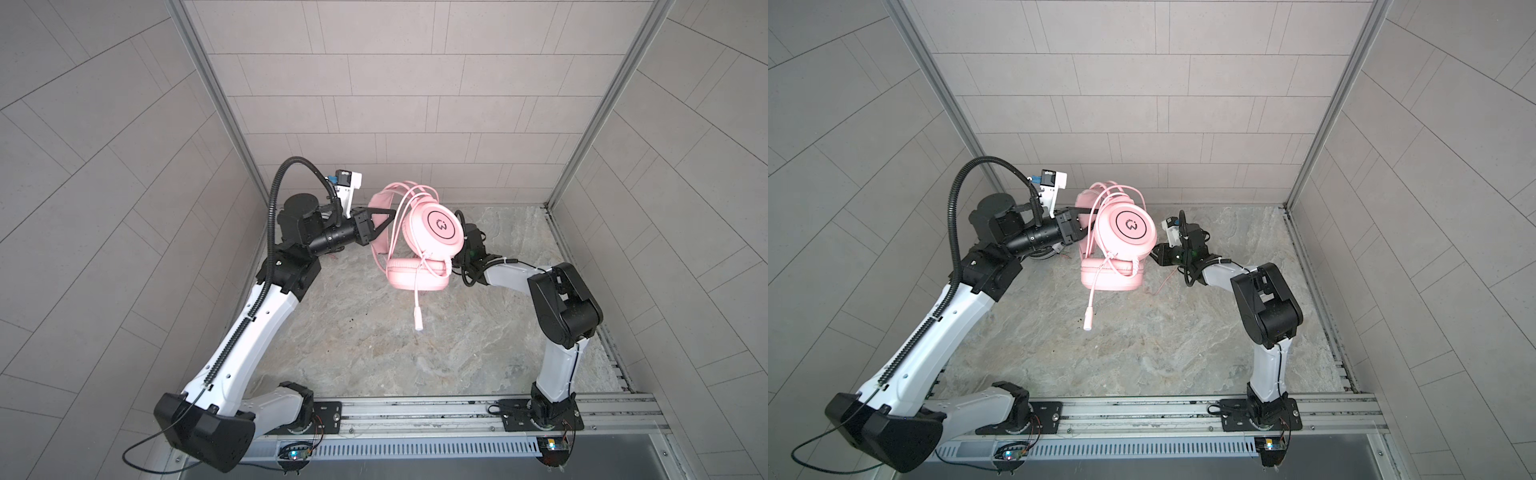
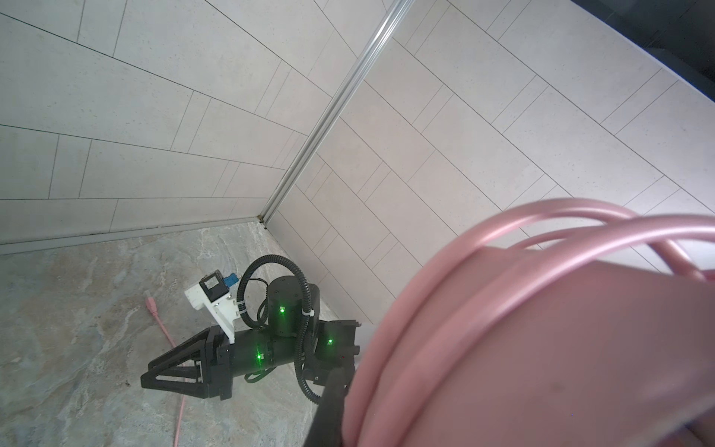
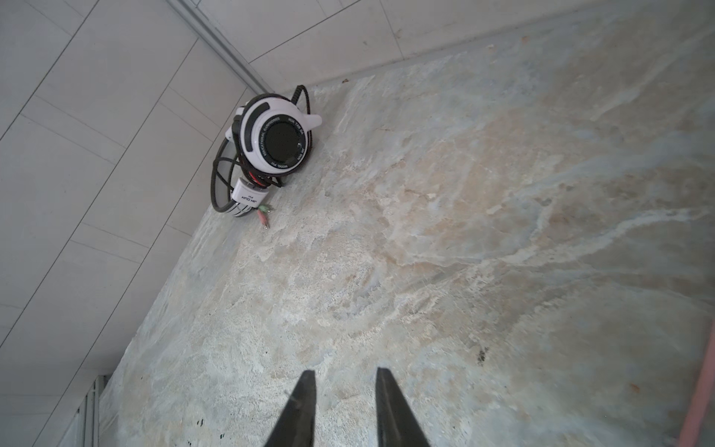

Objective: Wrap the headphones

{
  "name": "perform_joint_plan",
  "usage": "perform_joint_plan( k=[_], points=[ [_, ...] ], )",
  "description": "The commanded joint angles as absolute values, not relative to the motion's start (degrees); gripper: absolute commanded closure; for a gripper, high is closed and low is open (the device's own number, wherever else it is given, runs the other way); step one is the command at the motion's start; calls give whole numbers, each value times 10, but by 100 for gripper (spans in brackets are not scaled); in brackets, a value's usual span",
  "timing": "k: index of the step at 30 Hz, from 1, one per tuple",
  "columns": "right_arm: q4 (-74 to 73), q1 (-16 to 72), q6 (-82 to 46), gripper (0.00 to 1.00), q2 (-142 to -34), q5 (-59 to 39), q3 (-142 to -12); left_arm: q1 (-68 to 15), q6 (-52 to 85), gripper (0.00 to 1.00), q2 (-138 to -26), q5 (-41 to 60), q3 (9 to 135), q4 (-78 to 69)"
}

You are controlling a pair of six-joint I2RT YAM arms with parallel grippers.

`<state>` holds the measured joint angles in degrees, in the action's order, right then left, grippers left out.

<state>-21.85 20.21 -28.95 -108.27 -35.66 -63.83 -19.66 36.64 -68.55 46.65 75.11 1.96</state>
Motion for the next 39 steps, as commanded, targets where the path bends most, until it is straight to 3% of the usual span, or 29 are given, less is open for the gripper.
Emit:
perform_joint_plan(
  k=[1,11,14,17,21,33,36,39],
  points=[
    [-269,200,-295,62,-1064,-399,-609,-191,398,100,-683,485,786,-19],
    [-295,166,-257,34,-910,-414,-421,-177,393,100,-695,489,813,5],
    [-259,192,-200,13,-847,-385,-396,-175,395,100,-703,490,819,10],
    [-193,229,-132,11,-814,-340,-419,-174,399,100,-709,490,822,10],
    [-167,252,-115,11,-833,-359,-474,-173,406,100,-713,490,824,12],
    [-284,312,-199,22,-974,-376,-552,-167,400,100,-712,485,823,36],
    [-339,316,-241,37,-1014,-384,-563,-166,401,100,-712,482,824,35],
    [-381,319,-274,69,-1047,-393,-571,-163,401,100,-713,476,824,31]
  ],
)
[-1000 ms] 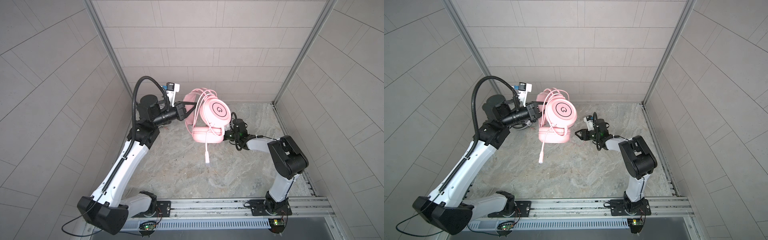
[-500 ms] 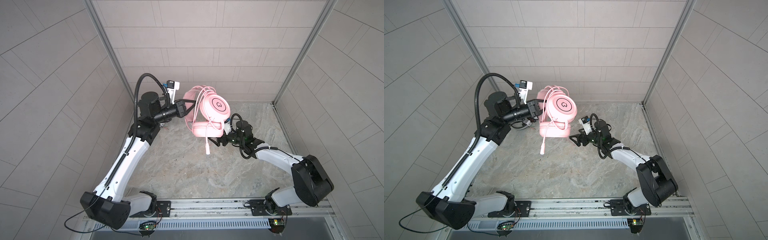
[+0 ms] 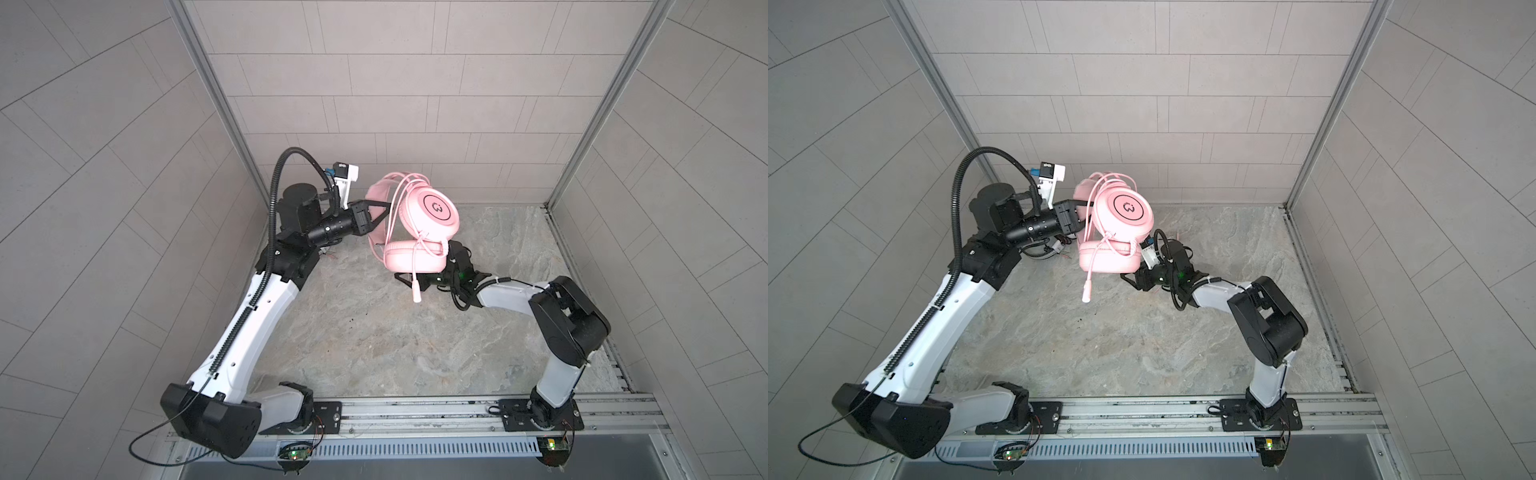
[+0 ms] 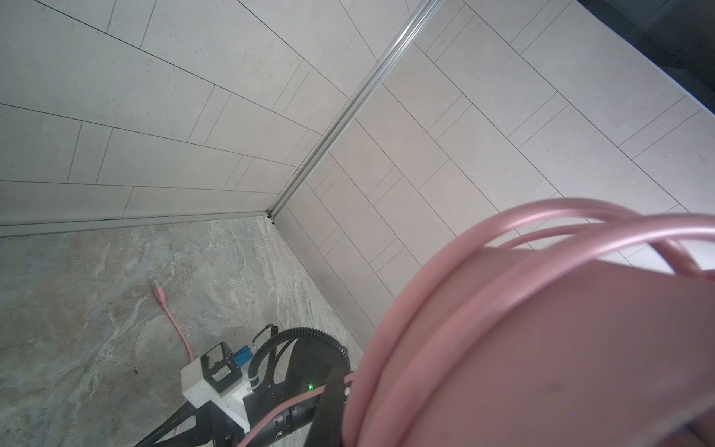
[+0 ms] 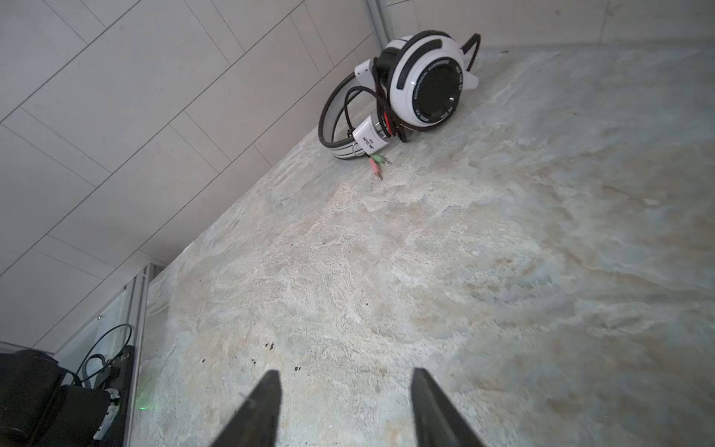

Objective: Wrap the headphones

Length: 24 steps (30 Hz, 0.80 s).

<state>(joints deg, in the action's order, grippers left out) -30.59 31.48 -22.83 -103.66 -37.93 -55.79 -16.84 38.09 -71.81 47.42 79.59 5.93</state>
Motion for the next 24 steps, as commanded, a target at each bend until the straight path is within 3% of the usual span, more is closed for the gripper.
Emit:
perform_joint_plan(
  k=[1,4,8,18,24],
  points=[
    [-392,320,-282,78,-1053,-393,-566,-160,402,100,-714,473,824,31],
    [-406,322,-290,93,-1054,-386,-542,-144,404,100,-712,463,825,28],
    [-418,329,-298,99,-1037,-381,-491,-118,432,100,-709,429,816,-1],
    [-407,397,-298,100,-981,-347,-388,-87,477,100,-702,166,819,48],
    [-386,462,-303,100,-956,-325,-374,-87,499,100,-704,61,825,65]
  ],
)
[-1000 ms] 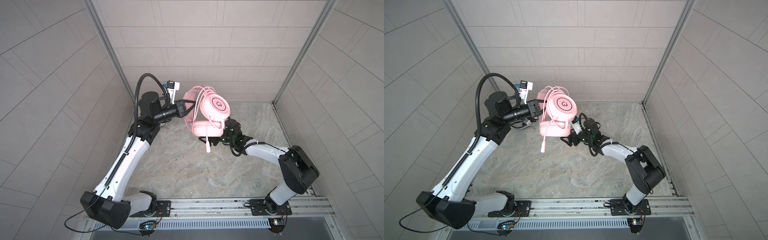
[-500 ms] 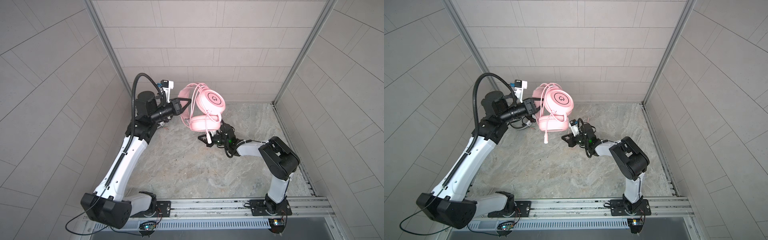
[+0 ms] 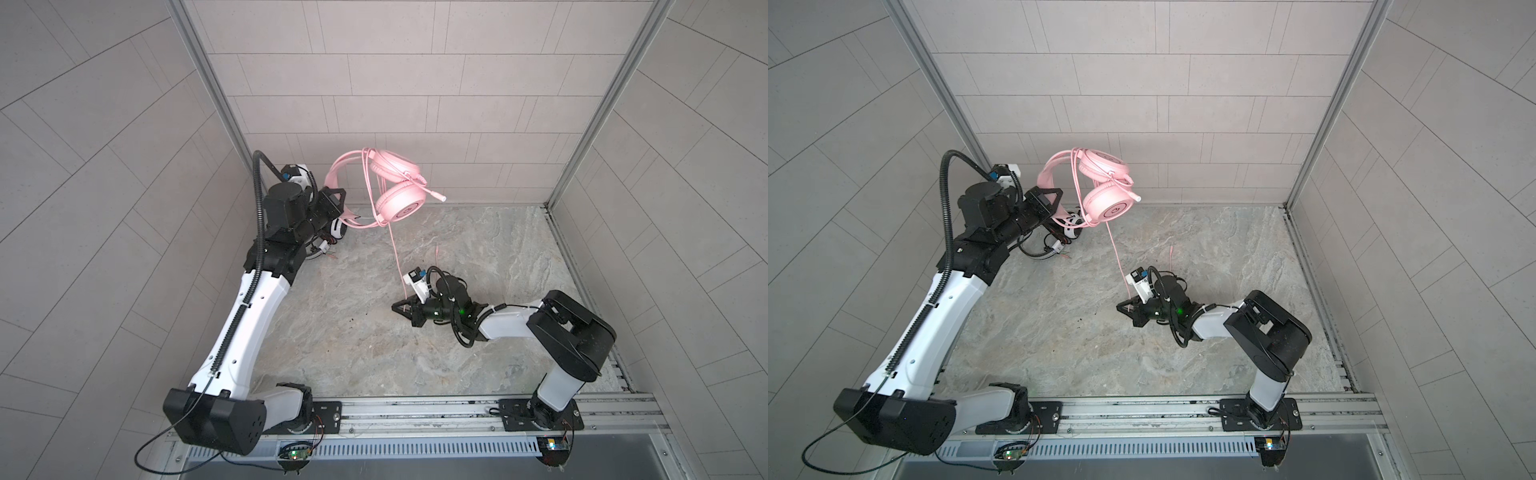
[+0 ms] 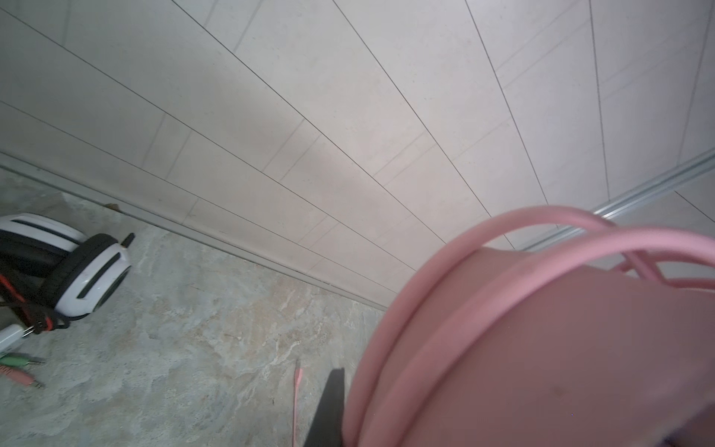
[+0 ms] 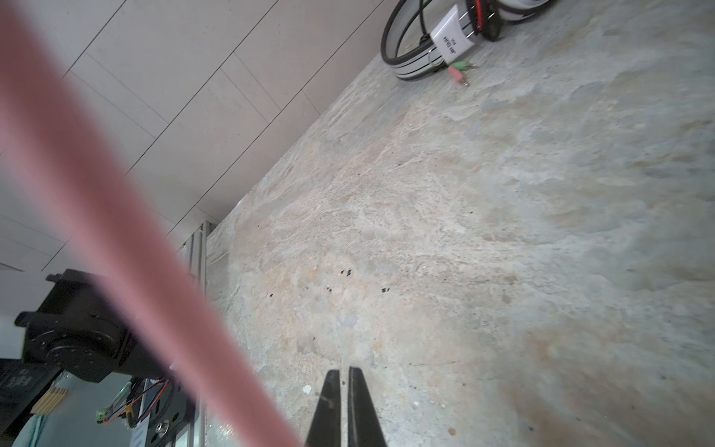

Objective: Wrap the headphones

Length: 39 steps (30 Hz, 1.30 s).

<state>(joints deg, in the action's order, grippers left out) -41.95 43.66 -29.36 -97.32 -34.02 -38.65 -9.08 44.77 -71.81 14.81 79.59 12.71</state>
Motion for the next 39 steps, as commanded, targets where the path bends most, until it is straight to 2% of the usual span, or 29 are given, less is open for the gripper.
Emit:
perform_joint_plan(
  k=[1,9,16,23,26,29,34,39],
  points=[
    [-378,476,-301,100,-949,-318,-376,-86,497,100,-705,39,824,69],
    [-240,574,-250,99,-865,-261,-405,-86,431,100,-704,-133,784,53],
    [-113,633,-198,99,-776,-198,-435,-87,351,100,-735,-214,753,36],
    [-29,636,-151,100,-705,-138,-477,-105,312,100,-745,-285,704,31],
    [2,635,-114,100,-673,-85,-491,-122,252,100,-770,-306,744,120],
    [38,628,-74,100,-650,-36,-517,-150,191,100,-782,-340,734,139],
    [92,595,-43,100,-617,14,-561,-180,109,100,-804,-346,725,195],
    [121,542,-25,100,-584,19,-586,-208,51,100,-804,-355,712,227]
  ],
)
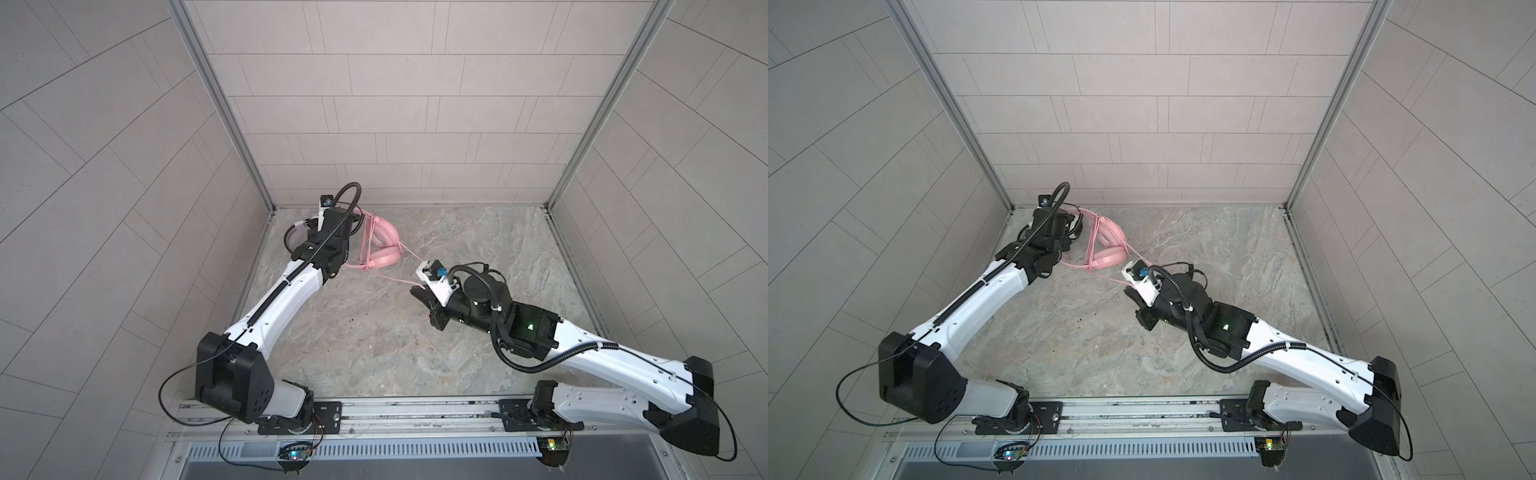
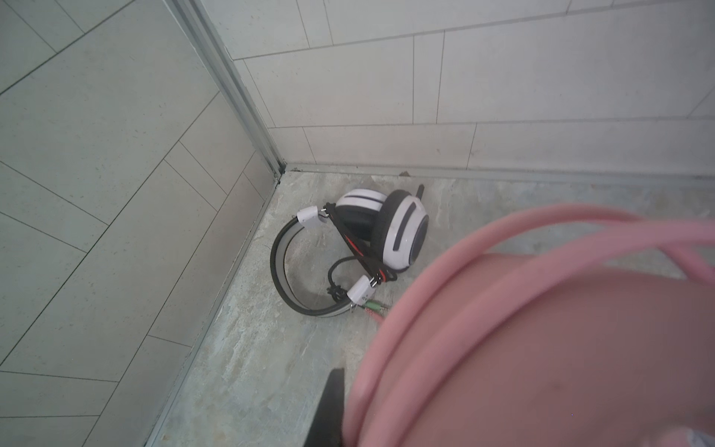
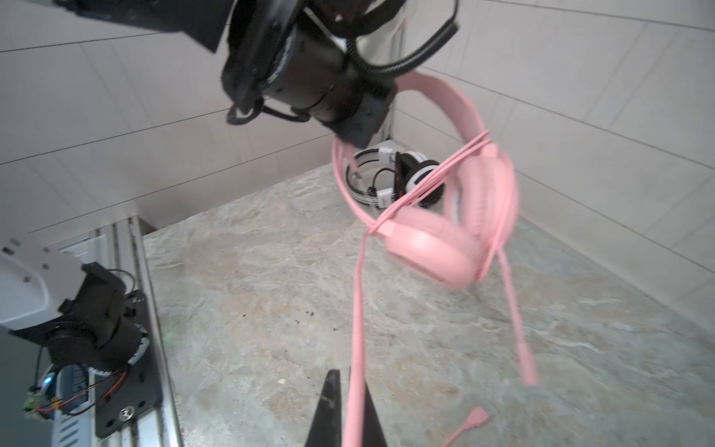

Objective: Wrap the headphones

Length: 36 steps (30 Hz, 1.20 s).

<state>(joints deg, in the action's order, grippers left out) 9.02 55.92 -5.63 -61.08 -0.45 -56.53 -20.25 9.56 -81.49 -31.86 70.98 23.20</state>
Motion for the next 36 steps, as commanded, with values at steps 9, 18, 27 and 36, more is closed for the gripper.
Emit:
perform_joint_plan(
  k=[9,18,27,36],
  points=[
    [189,482,0,100,-569,55,-628,-238,-27,100,-761,-98,677,243],
    [212,450,27,100,-577,78,-662,-279,-74,100,-783,32,669,325],
    [206,420,12,100,-593,61,-663,-287,-94,100,-758,133,640,304],
    [246,349,-42,100,-648,4,-675,-287,-90,100,-730,225,618,274]
  ],
)
